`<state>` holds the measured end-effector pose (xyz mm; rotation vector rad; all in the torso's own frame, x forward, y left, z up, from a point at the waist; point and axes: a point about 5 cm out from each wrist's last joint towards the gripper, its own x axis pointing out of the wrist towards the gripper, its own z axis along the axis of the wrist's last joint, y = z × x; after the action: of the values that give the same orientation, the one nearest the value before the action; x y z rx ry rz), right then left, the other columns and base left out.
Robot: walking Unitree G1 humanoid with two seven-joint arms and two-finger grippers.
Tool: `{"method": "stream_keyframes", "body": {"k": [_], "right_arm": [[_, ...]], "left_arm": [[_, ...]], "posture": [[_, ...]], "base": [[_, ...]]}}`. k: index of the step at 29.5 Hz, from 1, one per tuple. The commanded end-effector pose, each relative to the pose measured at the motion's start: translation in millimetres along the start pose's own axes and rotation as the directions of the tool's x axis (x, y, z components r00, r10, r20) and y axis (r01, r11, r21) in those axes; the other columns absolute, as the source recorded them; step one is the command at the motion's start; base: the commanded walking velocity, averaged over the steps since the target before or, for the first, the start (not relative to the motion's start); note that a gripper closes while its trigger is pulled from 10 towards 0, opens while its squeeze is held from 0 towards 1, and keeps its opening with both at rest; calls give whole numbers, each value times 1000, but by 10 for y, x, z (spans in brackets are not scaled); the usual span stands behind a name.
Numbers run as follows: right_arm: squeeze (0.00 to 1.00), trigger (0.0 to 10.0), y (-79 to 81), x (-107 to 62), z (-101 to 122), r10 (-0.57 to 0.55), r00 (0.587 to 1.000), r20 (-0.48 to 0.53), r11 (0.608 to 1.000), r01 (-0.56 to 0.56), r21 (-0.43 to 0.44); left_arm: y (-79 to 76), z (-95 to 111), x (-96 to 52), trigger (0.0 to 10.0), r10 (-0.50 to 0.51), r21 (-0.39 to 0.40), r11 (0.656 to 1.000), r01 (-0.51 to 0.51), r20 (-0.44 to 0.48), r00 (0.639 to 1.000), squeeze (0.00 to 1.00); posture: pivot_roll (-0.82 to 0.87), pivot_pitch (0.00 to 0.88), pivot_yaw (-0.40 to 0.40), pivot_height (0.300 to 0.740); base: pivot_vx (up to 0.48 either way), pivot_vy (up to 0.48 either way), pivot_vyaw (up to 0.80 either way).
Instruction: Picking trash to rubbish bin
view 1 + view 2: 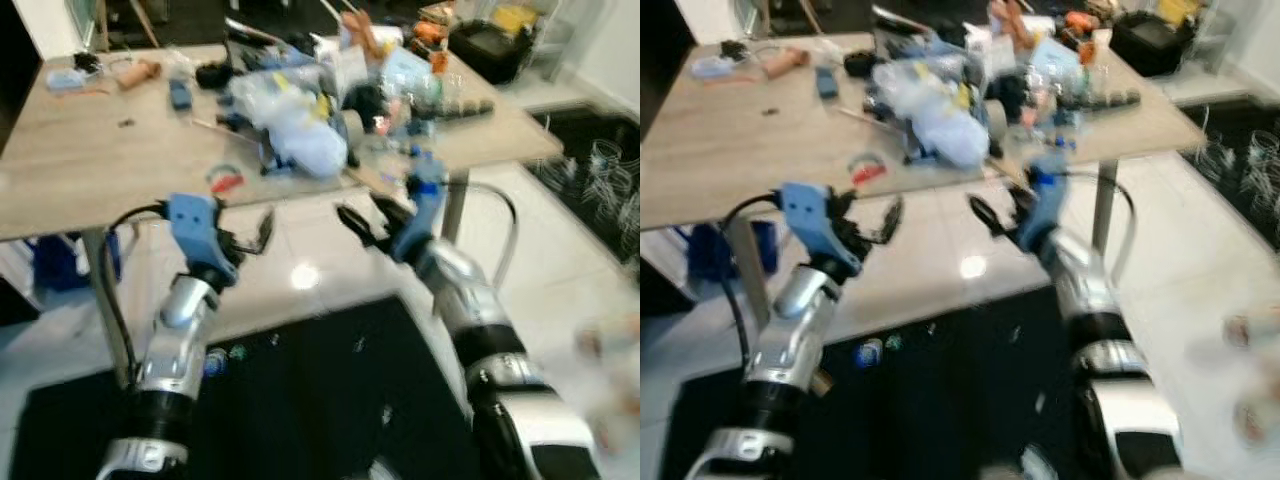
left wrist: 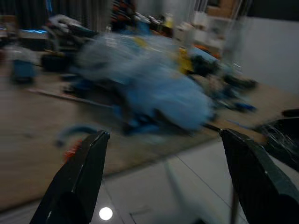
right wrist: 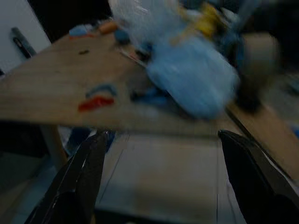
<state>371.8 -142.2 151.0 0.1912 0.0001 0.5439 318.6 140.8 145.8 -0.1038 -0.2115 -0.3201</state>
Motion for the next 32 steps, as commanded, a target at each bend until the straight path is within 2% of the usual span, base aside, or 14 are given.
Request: {"method": "stream_keyframes", "body": {"k": [1, 10, 15, 19, 26, 28, 31, 32], "right_arm": [[0, 10000, 50, 28, -45, 6, 1000, -14, 1000, -6, 10], [0, 10000, -24, 4, -48, -35, 999, -36, 999, 34, -26], [0, 10000, -186, -55, -37, -146, 988, -58, 985, 140, -99], [0, 10000, -414, -148, 42, -307, 951, -38, 945, 299, -133], [0, 10000, -573, -216, 195, -414, 910, 28, 895, 413, -169], [0, 10000, -689, -290, 302, -499, 863, 81, 837, 504, -213], [0, 10000, -771, -351, 385, -551, 825, 124, 792, 564, -233], [0, 10000, -771, -351, 385, -551, 825, 124, 792, 564, -233]], "left_arm": [[59, -31, -44, 10000, 16, 8, 1000, -16, -20, 1000, 0], [58, -27, -50, 10000, 13, 10, 1000, -13, -18, 1000, 0], [49, -15, -61, 10000, 3, 7, 1000, -3, -11, 1000, 0], [41, 0, -71, 10000, -12, -2, 1000, 12, -1, 1000, 0], [26, 11, -74, 10000, -25, -6, 1000, 25, 7, 1000, 0], [21, 21, -79, 10000, -33, -8, 999, 33, 14, 999, 0], [22, 34, -85, 10000, -37, -11, 999, 37, 22, 999, 0], [22, 34, -85, 10000, -37, -11, 999, 37, 22, 999, 0]], "posture": [[-38, 0, -53, 740], [-38, 0, -53, 740], [-34, 0, -54, 740], [-35, 0, -55, 740], [-35, 0, -55, 740], [-34, 0, -55, 740], [-34, 0, -55, 740], [-34, 0, -55, 740]], "base": [[442, 0, 0], [440, 0, 0], [440, 0, 0], [442, 0, 0], [446, 0, 0], [442, 0, 0], [436, 0, 0], [428, 0, 0]]}}
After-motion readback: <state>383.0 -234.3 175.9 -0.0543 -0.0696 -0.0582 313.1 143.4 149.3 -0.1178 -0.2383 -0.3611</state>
